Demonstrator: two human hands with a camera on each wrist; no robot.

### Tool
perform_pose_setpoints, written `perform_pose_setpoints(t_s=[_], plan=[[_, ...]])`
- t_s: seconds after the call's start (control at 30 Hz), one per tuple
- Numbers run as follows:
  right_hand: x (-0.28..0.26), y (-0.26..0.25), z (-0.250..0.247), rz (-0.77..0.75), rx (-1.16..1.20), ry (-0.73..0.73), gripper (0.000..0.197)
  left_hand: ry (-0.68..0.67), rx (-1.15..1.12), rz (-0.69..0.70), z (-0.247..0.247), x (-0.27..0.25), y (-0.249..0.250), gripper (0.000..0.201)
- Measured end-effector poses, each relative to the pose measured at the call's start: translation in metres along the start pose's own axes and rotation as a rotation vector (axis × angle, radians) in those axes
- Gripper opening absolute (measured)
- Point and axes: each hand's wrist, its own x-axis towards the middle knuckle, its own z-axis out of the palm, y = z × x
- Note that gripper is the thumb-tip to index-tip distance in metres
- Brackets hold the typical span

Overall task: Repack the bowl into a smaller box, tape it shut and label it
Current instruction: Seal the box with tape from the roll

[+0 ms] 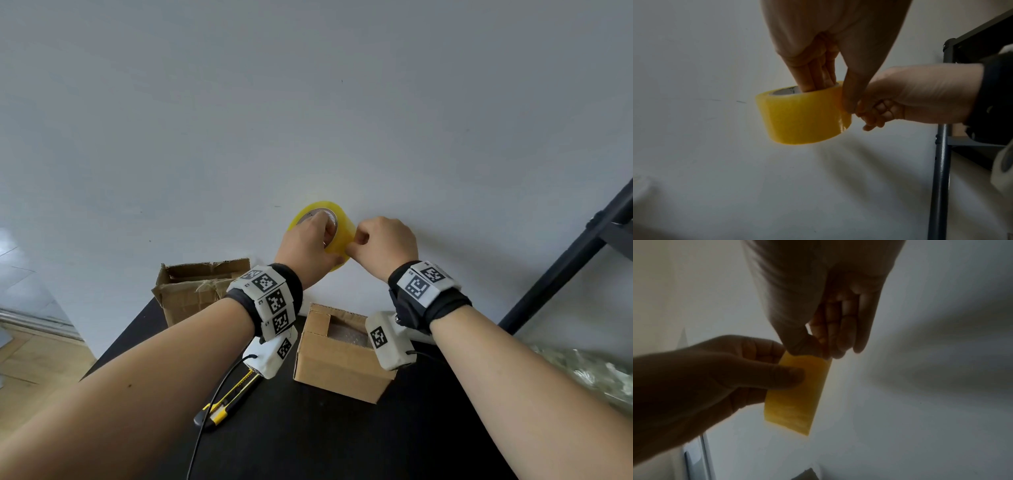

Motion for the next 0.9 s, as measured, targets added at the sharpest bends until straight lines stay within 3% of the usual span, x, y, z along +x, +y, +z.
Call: perform_pose_setpoints(t_s=[0.33, 0.53, 0.73, 0.9], plan=[[-0.004, 0.019, 0.003, 0.063, 0.533, 0.019, 0.011, -0.027, -0.234, -0.108, 0.000, 0.002, -0.003, 0.040], [-0.004, 0.025, 0.003, 0.066, 0.600, -0.008, 0.019, -0.052, -0.308, -0.132, 0.000, 0.004, -0.004, 0.040], [-0.008, 0.016, 0.010, -0.047, 0.396, 0.177, 0.014, -0.048, -0.303, -0.135, 0.005, 0.003, -0.003, 0.039], [-0.013, -0.004, -0.001, -0.136, 0.496, 0.258, 0.014, -0.037, -0.184, -0.159, 0.010, -0.001, -0.017, 0.036]])
